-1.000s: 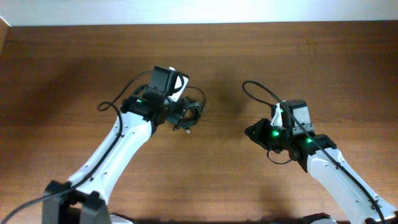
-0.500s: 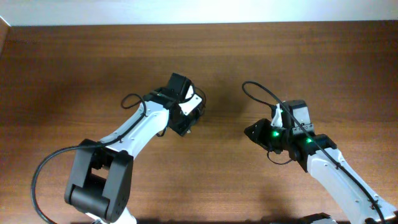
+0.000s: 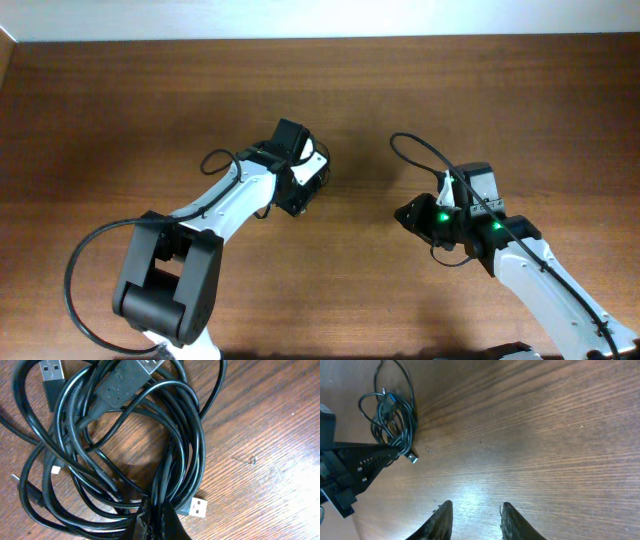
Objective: Untangle cables
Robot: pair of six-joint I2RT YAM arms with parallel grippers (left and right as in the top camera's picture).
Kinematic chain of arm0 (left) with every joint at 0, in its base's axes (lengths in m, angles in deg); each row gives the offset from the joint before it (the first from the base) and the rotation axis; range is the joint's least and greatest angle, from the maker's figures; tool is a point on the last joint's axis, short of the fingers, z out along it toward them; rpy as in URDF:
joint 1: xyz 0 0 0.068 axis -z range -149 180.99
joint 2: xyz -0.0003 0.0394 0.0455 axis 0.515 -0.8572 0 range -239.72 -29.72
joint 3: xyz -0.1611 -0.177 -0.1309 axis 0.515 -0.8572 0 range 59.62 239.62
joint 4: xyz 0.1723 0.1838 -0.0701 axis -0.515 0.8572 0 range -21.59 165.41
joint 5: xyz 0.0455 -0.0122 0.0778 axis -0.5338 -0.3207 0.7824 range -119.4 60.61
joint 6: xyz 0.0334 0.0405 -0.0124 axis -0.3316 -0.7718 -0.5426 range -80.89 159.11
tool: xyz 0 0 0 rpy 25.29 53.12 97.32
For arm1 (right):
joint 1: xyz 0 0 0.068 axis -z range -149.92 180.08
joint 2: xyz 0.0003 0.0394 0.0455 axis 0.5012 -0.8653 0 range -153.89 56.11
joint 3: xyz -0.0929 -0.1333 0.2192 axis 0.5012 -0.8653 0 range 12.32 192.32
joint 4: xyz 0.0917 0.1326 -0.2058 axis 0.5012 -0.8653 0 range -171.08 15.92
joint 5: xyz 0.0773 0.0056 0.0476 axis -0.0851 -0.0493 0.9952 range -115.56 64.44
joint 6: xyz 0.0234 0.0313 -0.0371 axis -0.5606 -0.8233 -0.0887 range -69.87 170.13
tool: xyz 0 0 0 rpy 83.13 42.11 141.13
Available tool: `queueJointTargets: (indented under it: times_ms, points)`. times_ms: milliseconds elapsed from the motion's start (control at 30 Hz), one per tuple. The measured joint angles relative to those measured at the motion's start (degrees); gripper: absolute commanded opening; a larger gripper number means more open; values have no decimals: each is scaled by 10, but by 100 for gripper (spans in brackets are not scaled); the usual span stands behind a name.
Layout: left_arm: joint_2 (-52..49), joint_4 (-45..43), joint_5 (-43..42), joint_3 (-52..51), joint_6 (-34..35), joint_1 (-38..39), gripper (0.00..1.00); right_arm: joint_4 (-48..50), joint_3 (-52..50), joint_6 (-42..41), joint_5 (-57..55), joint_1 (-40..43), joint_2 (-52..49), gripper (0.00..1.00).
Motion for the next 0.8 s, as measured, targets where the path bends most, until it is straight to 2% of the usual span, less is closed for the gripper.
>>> queueJointTargets:
  times_ms: [200, 333, 467, 600, 800]
  points:
    - [8, 4, -33, 3, 46, 0, 0, 19, 0, -1, 60, 1, 0, 37]
    - [90, 7, -113, 16, 72, 0, 0, 43, 0, -58, 115, -11, 0, 37]
    - [167, 17, -159, 27, 76, 0, 0, 137, -3, -123, 136, -38, -13, 37]
    - [184, 31, -177, 28, 78, 0, 0, 259, -4, -180, 160, -81, -24, 37]
    - [184, 35, -197, 28, 80, 0, 0, 305, -4, -254, 136, -115, -24, 37]
